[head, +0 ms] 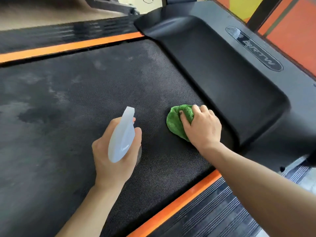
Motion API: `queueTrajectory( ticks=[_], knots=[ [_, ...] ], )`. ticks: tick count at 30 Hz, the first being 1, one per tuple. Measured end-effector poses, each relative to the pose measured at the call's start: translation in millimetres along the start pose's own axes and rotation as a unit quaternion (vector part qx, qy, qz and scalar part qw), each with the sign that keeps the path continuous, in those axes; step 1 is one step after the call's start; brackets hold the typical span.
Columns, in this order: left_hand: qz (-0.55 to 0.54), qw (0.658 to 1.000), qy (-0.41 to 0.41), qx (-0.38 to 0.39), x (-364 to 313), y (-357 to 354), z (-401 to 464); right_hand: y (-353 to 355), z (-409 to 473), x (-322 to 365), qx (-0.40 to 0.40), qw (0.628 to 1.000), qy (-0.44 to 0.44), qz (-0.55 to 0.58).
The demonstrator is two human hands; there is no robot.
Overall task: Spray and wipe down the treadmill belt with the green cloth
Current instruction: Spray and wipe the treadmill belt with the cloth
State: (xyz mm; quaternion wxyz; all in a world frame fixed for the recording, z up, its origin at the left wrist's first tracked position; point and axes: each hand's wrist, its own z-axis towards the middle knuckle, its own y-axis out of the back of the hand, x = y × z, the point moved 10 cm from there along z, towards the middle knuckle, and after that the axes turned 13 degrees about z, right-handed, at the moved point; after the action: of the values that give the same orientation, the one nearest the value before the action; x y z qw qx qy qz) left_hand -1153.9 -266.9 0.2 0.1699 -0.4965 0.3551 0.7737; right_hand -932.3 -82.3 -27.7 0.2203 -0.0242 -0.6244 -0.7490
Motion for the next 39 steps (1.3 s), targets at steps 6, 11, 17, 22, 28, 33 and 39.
queueTrajectory(
  ticks=[6, 11, 17, 22, 28, 33, 39],
  knots=[
    [0.008, 0.998, 0.063, -0.009, 4, -2, 0, -3, -69, 58, 0.084, 0.976, 0.193, 0.057],
    [0.008, 0.995, 0.098, -0.007, -2, -4, 1, -6, -84, 63, 0.131, 0.924, 0.356, 0.053],
    [-0.007, 0.992, 0.124, -0.006, -9, -1, -1, 8, -3, -7, 0.037, 0.998, 0.052, 0.023],
    [-0.03, 0.975, 0.219, -0.01, -7, 11, -24, 3, -106, 67, 0.104, 0.958, 0.258, 0.067],
    [-0.007, 0.97, 0.242, -0.004, -39, 32, -40, 32, -45, -37, 0.08, 0.996, 0.041, 0.006],
    [-0.014, 0.963, 0.27, 0.016, -65, 19, -53, 30, -124, 24, 0.101, 0.979, 0.176, 0.018],
    [0.033, 0.941, 0.328, 0.076, -61, 16, -81, 31, -117, 23, 0.101, 0.979, 0.17, 0.046]
  ],
)
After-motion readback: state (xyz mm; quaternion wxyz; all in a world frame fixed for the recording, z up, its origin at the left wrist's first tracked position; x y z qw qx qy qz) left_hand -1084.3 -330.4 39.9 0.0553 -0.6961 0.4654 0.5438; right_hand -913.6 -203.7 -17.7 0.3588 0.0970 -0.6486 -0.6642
